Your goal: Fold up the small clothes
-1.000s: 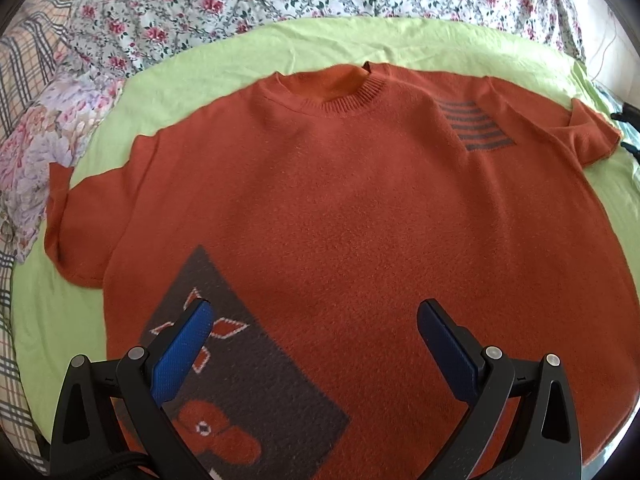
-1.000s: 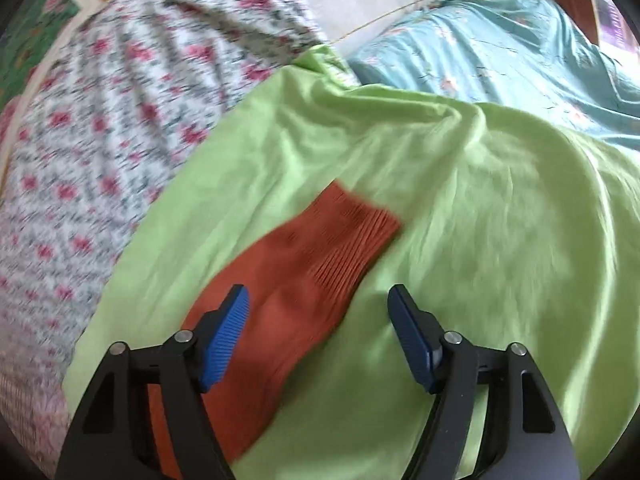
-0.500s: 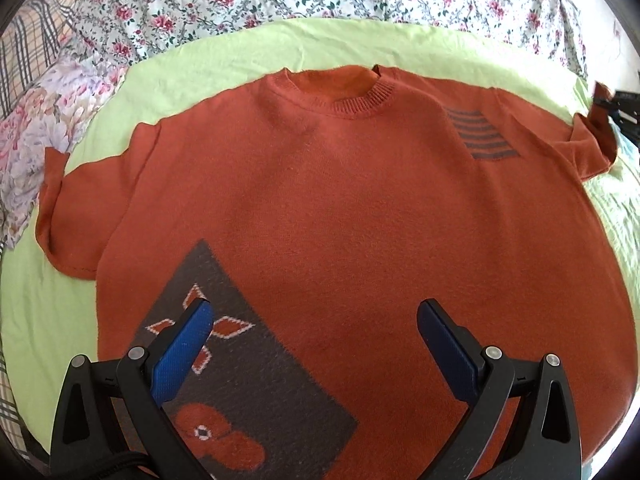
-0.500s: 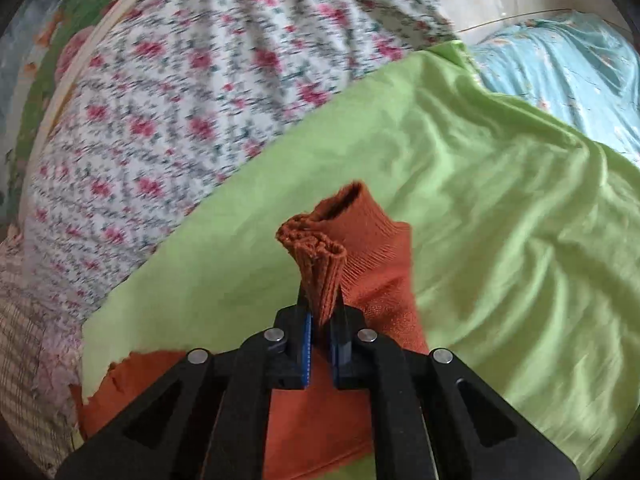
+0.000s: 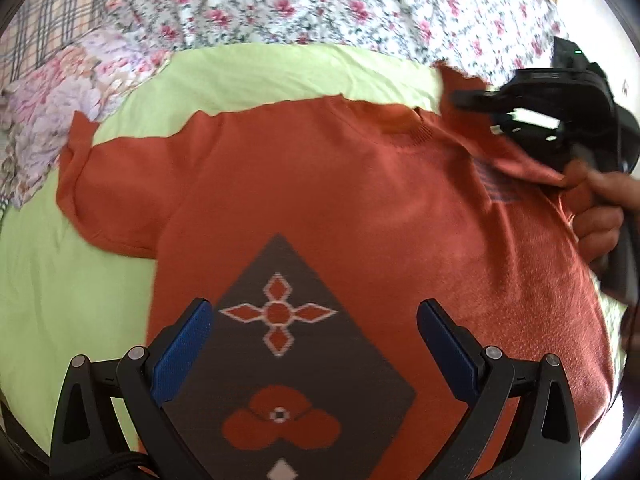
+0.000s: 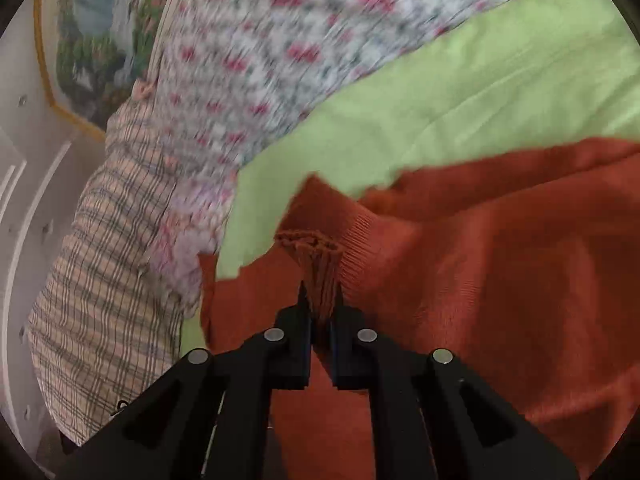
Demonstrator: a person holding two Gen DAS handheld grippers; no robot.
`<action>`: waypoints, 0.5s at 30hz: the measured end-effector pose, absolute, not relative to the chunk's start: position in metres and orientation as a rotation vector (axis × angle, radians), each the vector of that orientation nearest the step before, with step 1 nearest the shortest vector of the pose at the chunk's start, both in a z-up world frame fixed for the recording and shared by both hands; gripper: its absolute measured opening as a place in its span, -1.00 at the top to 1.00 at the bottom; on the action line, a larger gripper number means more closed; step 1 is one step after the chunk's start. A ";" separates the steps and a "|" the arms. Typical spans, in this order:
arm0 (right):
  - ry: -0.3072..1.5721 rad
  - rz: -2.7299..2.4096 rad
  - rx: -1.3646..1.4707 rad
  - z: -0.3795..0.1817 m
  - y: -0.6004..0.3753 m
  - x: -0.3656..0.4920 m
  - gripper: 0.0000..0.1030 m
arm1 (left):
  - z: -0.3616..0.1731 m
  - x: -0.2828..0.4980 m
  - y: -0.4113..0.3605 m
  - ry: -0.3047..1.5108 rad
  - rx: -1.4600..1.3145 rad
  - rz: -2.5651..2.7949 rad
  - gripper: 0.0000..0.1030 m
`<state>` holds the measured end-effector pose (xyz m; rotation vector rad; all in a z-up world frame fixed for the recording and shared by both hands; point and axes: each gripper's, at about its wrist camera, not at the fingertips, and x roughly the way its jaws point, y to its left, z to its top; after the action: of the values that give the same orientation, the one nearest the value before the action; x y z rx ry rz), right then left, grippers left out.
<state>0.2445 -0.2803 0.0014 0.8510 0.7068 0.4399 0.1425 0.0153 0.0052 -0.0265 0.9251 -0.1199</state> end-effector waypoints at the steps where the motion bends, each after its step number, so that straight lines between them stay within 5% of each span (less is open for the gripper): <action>1: 0.716 0.468 0.857 0.001 -0.263 0.251 0.85 | 0.005 0.143 0.020 0.925 -0.035 -0.121 -0.98; 11: 0.839 0.630 0.886 -0.029 -0.155 0.295 0.78 | -0.010 0.167 0.046 0.948 -0.113 -0.168 -0.98; 12: 0.856 0.640 0.888 -0.032 -0.150 0.297 0.70 | -0.013 0.173 0.047 0.956 -0.126 -0.177 -0.98; 15: 0.877 0.644 0.921 -0.037 -0.148 0.298 -0.03 | -0.022 0.195 0.046 0.990 -0.170 -0.213 -0.98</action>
<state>0.2975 -0.1484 -0.0368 0.9210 0.8766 0.6439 0.1954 0.0464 -0.0219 -0.1704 0.9902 -0.2126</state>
